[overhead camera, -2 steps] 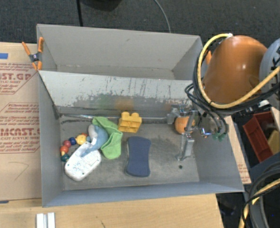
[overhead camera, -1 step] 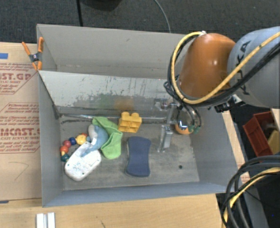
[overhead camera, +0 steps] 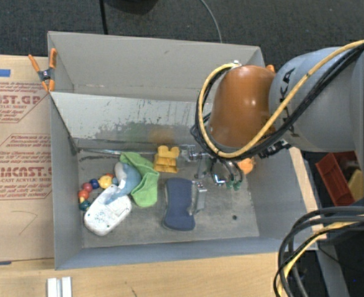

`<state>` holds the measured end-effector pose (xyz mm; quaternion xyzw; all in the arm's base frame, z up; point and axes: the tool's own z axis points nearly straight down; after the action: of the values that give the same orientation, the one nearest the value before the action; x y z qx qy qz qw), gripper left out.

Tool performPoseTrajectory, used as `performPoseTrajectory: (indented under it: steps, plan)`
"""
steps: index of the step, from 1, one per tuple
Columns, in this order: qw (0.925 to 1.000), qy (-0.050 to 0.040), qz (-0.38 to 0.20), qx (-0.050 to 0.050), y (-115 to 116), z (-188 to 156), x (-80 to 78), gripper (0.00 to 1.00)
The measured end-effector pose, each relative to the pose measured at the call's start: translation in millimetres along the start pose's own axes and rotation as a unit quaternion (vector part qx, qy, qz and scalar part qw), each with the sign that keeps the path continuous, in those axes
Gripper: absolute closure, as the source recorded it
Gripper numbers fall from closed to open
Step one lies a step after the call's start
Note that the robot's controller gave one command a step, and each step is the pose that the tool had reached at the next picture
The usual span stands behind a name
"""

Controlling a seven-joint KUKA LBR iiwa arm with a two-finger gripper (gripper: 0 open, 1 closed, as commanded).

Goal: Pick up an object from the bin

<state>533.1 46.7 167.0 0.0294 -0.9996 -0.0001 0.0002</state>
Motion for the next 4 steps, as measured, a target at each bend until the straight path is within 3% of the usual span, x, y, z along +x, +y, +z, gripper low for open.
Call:
performPoseTrajectory:
  steps: [1, 2, 3, 4]
  plan:
    - [0.9981, -0.0037, -0.062, 0.000, 16.3, 26.4, 2.0, 0.00]
    - [1.0000, -0.0028, -0.008, 0.000, 27.6, 55.2, -8.9, 0.00]
    - [0.9977, -0.0043, -0.068, 0.000, 54.2, 86.4, -24.8, 0.00]
    - [0.9910, -0.0038, -0.133, 0.001, 113.0, 91.2, -21.8, 1.00]
